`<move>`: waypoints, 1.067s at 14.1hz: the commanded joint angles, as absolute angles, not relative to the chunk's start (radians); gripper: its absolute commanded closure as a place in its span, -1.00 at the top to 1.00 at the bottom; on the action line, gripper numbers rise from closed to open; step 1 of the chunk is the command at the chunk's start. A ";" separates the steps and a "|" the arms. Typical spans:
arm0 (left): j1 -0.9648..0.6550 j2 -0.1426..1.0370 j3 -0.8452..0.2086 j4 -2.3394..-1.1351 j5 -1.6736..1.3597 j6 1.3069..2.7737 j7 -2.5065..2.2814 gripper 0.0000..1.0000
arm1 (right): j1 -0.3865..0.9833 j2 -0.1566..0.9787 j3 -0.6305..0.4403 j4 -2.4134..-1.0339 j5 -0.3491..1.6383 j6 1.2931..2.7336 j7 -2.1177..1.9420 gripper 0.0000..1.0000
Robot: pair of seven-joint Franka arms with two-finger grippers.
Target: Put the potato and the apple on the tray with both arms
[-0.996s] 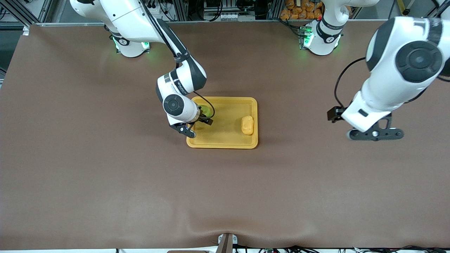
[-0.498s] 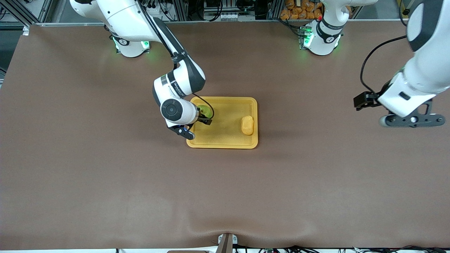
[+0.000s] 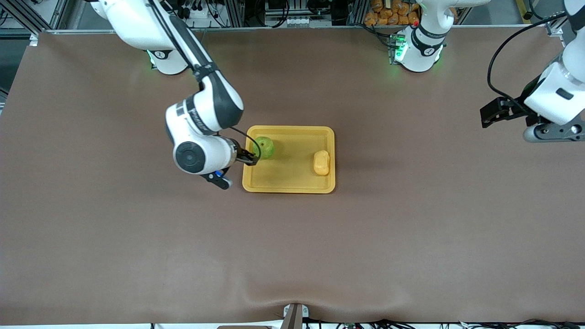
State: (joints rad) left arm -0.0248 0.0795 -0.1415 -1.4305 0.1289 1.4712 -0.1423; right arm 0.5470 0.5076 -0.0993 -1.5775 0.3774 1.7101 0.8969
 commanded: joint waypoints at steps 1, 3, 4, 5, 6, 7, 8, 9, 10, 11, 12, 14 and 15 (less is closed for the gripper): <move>0.008 0.052 -0.155 -1.457 0.115 1.471 -0.124 1.00 | 0.480 0.450 -0.086 -1.562 0.379 1.617 0.907 1.00; -0.001 0.046 -0.146 -1.465 0.112 1.470 -0.088 1.00 | 0.433 0.417 -0.084 -1.549 0.380 1.571 0.905 1.00; -0.006 0.013 -0.144 -1.504 0.100 1.476 -0.089 1.00 | 0.404 0.402 -0.084 -1.545 0.382 1.548 0.902 1.00; -0.018 -0.024 -0.140 -1.550 0.086 1.491 -0.098 1.00 | 0.373 0.394 -0.084 -1.533 0.385 1.520 0.902 1.00; -0.034 -0.046 -0.135 -1.577 0.087 1.496 -0.095 1.00 | 0.356 0.394 -0.084 -1.517 0.385 1.499 0.902 1.00; -0.037 -0.055 -0.114 -1.591 0.087 1.494 -0.083 1.00 | 0.350 0.390 -0.084 -1.513 0.382 1.488 0.902 1.00; -0.052 -0.078 -0.086 -1.612 0.086 1.496 -0.078 1.00 | 0.339 0.385 -0.084 -1.511 0.382 1.488 0.902 1.00; -0.054 -0.099 -0.075 -1.633 0.083 1.496 -0.078 1.00 | 0.334 0.379 -0.084 -1.512 0.382 1.485 0.914 1.00; -0.051 -0.109 -0.074 -1.638 0.077 1.496 -0.077 1.00 | 0.327 0.362 -0.086 -1.511 0.385 1.470 0.917 1.00; -0.049 -0.118 -0.074 -1.641 0.075 1.490 -0.077 1.00 | 0.310 0.356 -0.087 -1.509 0.384 1.457 0.931 1.00; -0.048 -0.142 -0.074 -1.664 0.069 1.489 -0.077 1.00 | 0.293 0.350 -0.086 -1.502 0.385 1.442 0.939 1.00; -0.046 -0.175 -0.069 -1.695 0.040 1.491 -0.077 1.00 | 0.291 0.347 -0.087 -1.465 0.371 1.399 0.936 1.00; -0.045 -0.175 -0.068 -1.694 0.034 1.490 -0.078 1.00 | 0.288 0.344 -0.089 -1.444 0.347 1.385 0.931 1.00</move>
State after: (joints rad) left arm -0.0431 -0.1307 -0.0788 -1.6464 0.0611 1.4727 -0.0944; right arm 0.3053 0.3614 -0.1017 -1.4780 0.3720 1.4232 0.9138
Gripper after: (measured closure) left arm 0.000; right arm 0.000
